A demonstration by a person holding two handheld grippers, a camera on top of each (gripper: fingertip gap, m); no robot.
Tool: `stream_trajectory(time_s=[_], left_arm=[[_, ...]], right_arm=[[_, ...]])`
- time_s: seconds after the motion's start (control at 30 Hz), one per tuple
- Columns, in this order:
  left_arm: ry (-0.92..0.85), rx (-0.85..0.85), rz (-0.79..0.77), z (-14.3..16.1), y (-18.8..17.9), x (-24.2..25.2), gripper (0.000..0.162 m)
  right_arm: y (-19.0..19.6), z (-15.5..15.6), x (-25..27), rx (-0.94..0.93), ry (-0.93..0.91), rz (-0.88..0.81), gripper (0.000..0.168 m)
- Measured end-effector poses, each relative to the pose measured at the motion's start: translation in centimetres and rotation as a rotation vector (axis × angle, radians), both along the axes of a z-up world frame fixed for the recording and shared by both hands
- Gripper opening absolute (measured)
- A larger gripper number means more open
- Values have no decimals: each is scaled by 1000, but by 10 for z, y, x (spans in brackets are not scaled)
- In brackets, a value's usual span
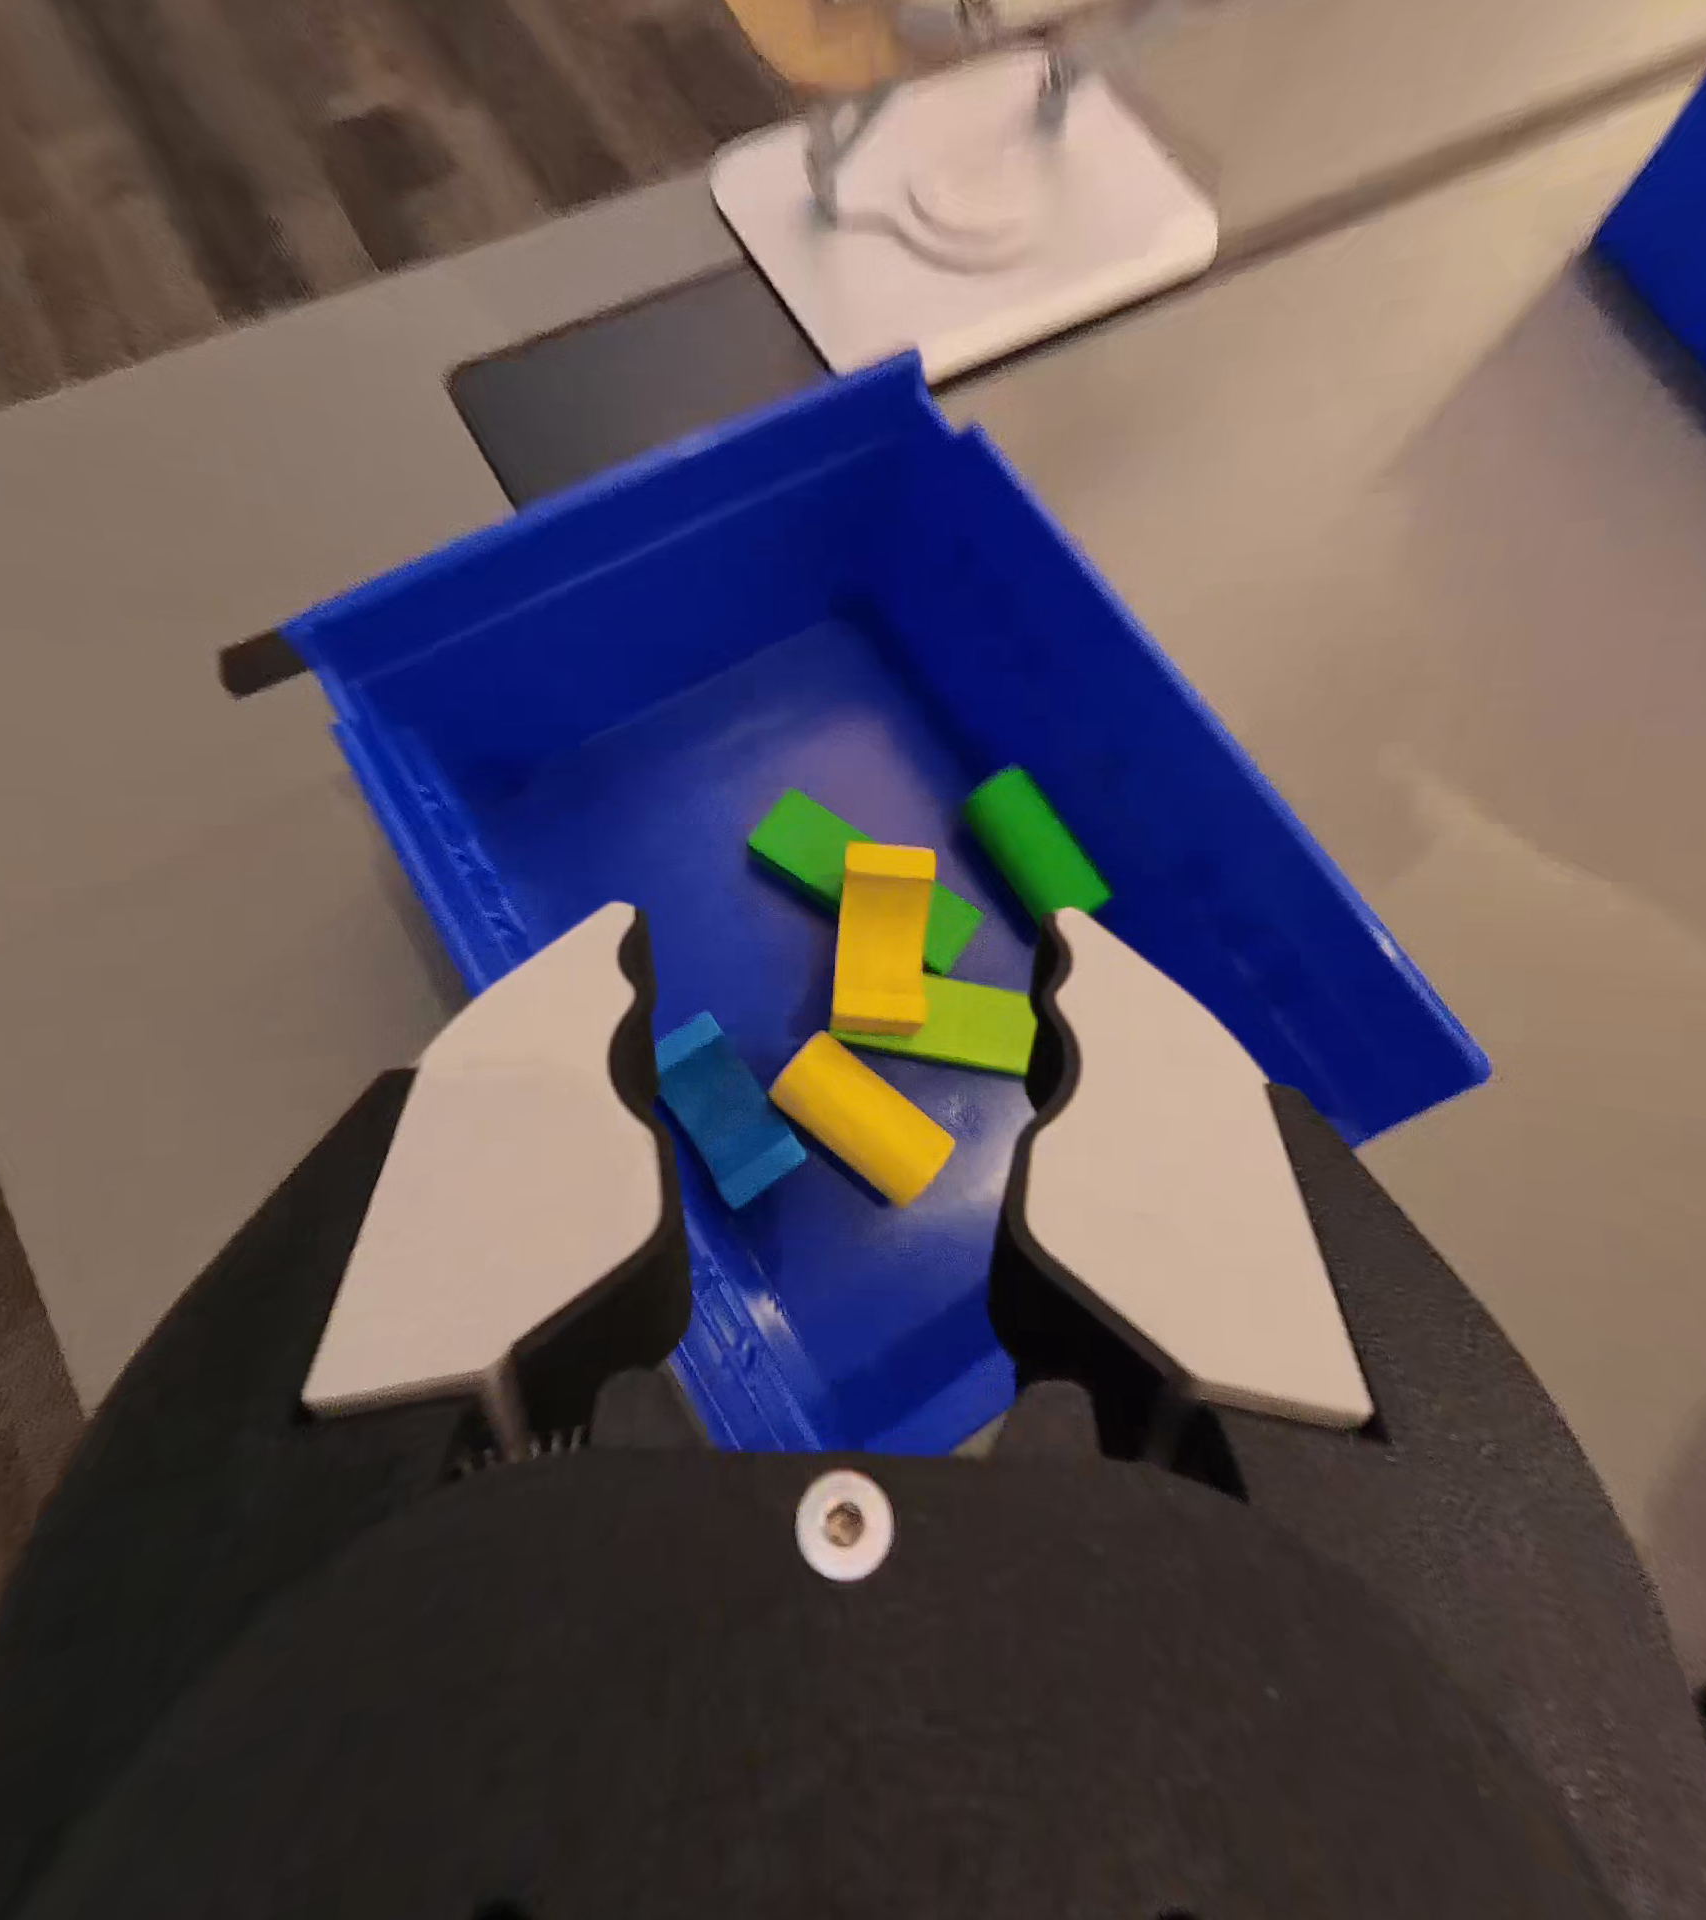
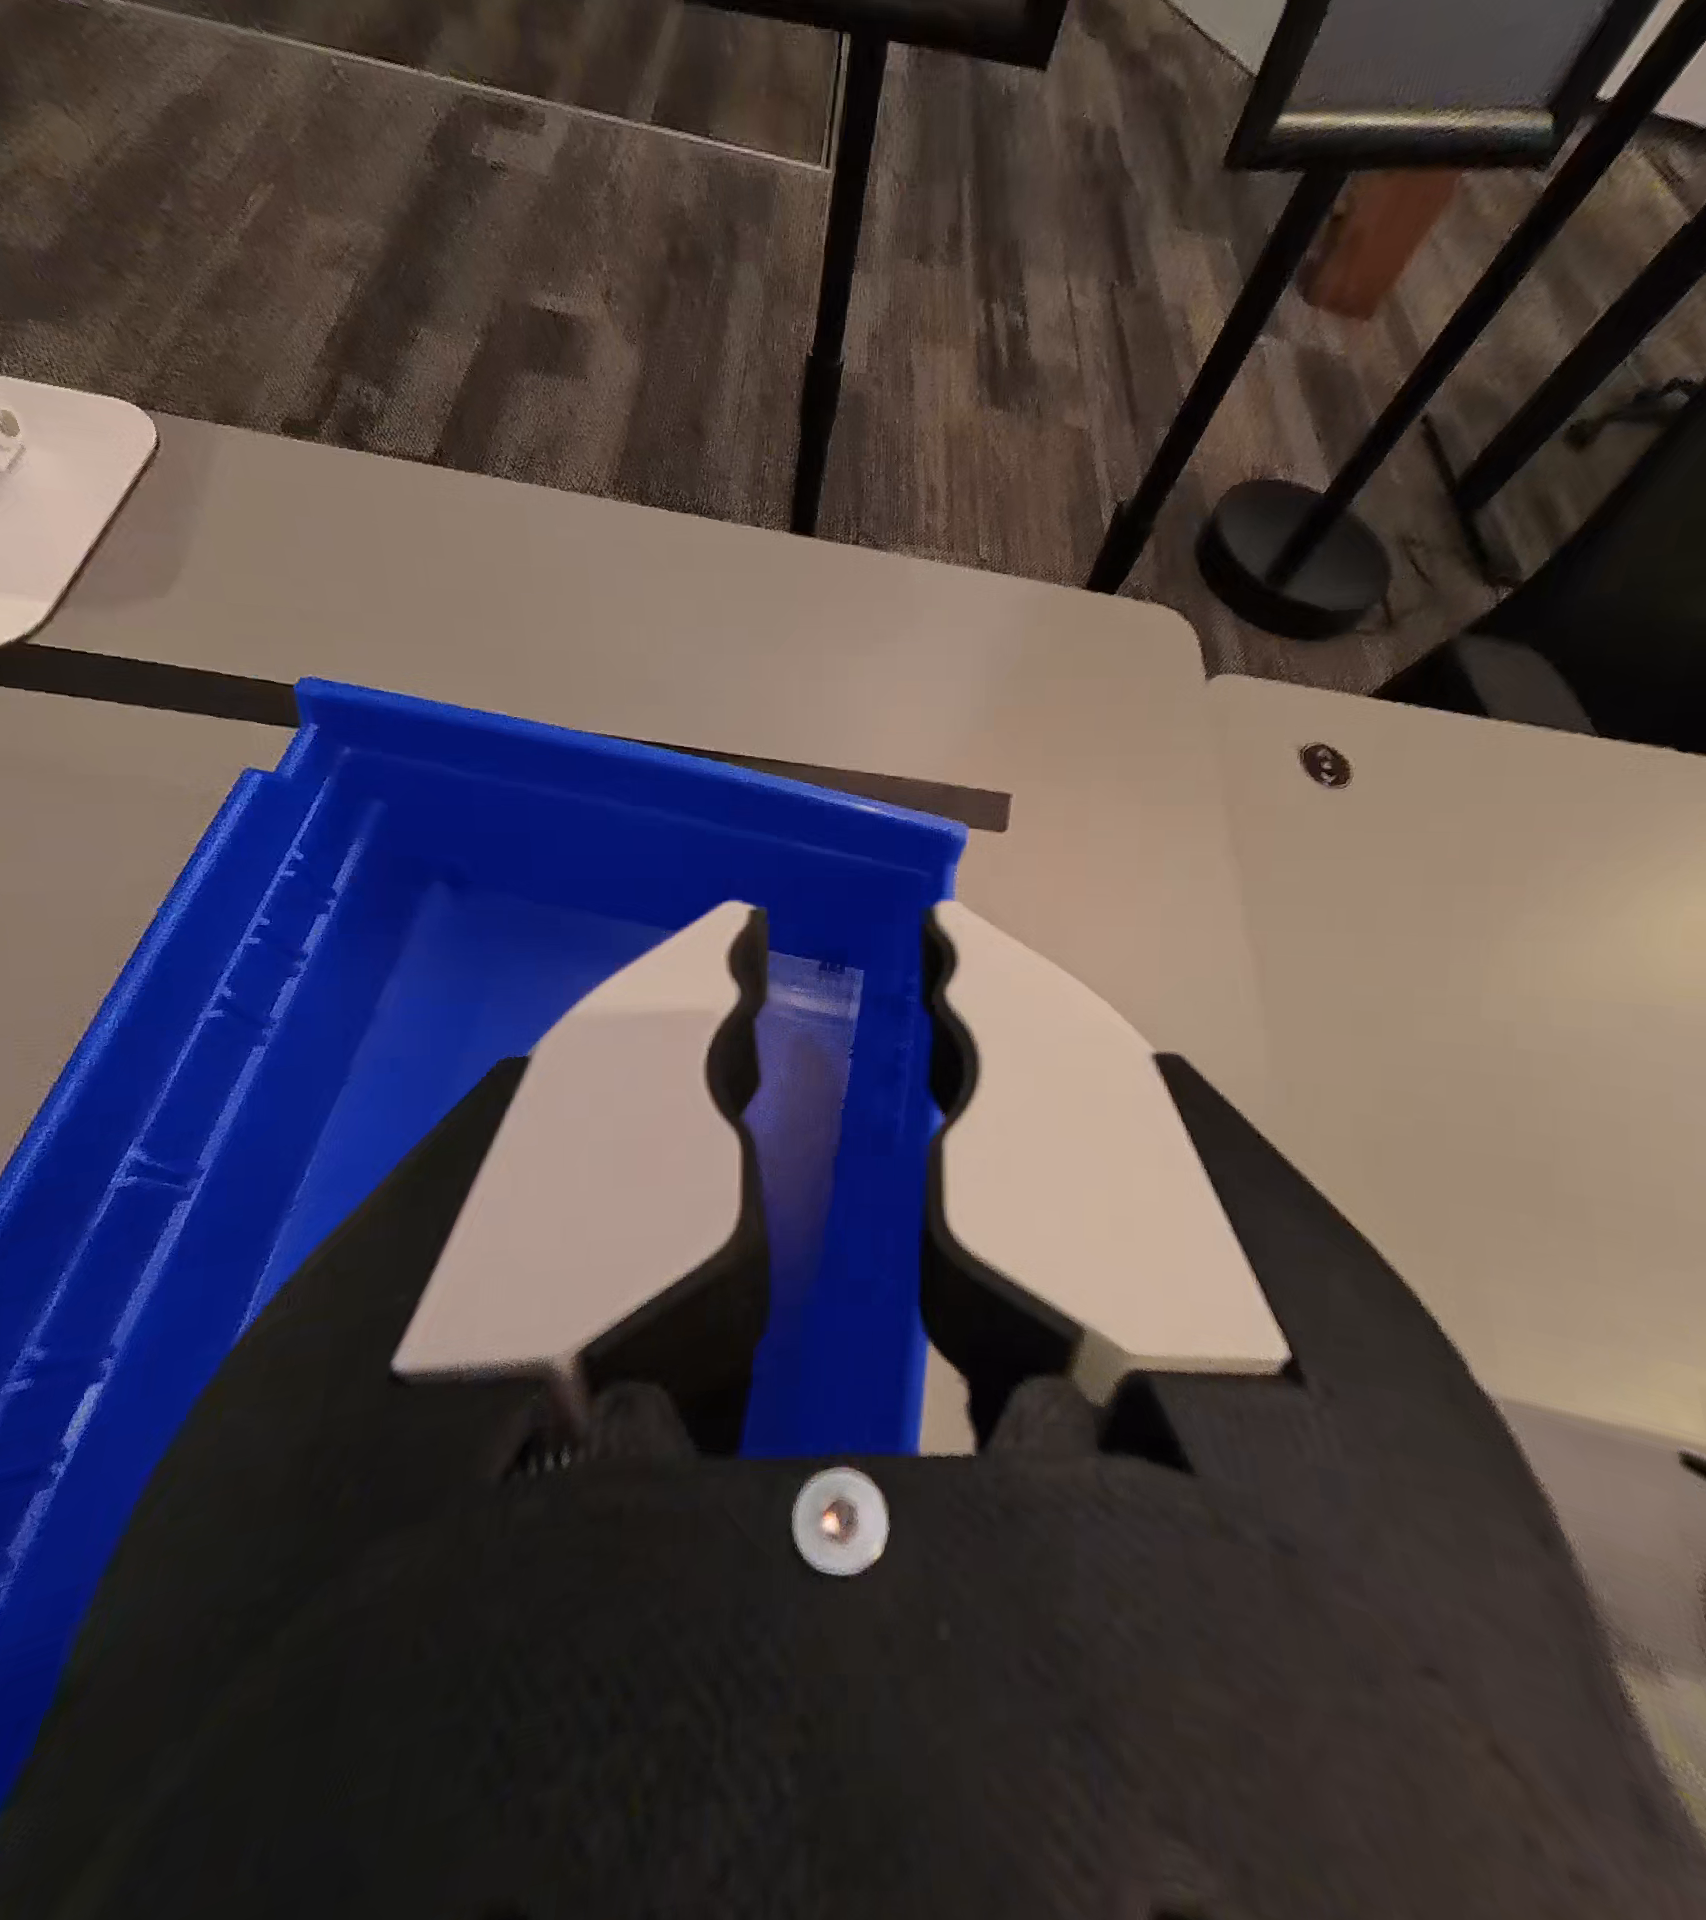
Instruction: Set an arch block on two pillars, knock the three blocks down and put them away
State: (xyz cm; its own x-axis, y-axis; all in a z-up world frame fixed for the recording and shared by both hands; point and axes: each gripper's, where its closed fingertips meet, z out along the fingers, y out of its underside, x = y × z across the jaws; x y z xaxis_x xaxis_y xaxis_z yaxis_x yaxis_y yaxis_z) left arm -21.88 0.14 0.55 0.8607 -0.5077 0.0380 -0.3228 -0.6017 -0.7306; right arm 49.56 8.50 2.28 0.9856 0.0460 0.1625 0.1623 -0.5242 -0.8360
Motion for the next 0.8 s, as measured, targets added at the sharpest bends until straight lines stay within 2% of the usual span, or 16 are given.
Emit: stream_trajectory(time_s=[0.07,0.13,0.27,0.4,0.5,0.57,0.6,0.8], left_arm=[[113,-81,-32,-21,-4,7,64],[203,-139,-46,-38,-3,13,64],[360,-234,-58,-65,0,22,66],[469,-341,-94,-91,-6,23,64],[487,-358,-85,-99,-1,21,64],[479,-370,-97,-104,0,23,63],[483,-376,-101,-106,0,23,63],[488,-412,-105,-119,3,21,62]], right_arm=[[-2,-20,4,-76,-2,-49,51],[-4,-47,8,-179,-14,-47,58],[-23,-95,30,-437,9,-113,59],[-50,-125,26,-619,177,-105,58],[-70,-143,28,-746,210,-85,46],[-79,-153,26,-804,230,-33,16],[-81,-155,23,-818,245,-2,9],[-84,-156,24,-814,189,73,10]])
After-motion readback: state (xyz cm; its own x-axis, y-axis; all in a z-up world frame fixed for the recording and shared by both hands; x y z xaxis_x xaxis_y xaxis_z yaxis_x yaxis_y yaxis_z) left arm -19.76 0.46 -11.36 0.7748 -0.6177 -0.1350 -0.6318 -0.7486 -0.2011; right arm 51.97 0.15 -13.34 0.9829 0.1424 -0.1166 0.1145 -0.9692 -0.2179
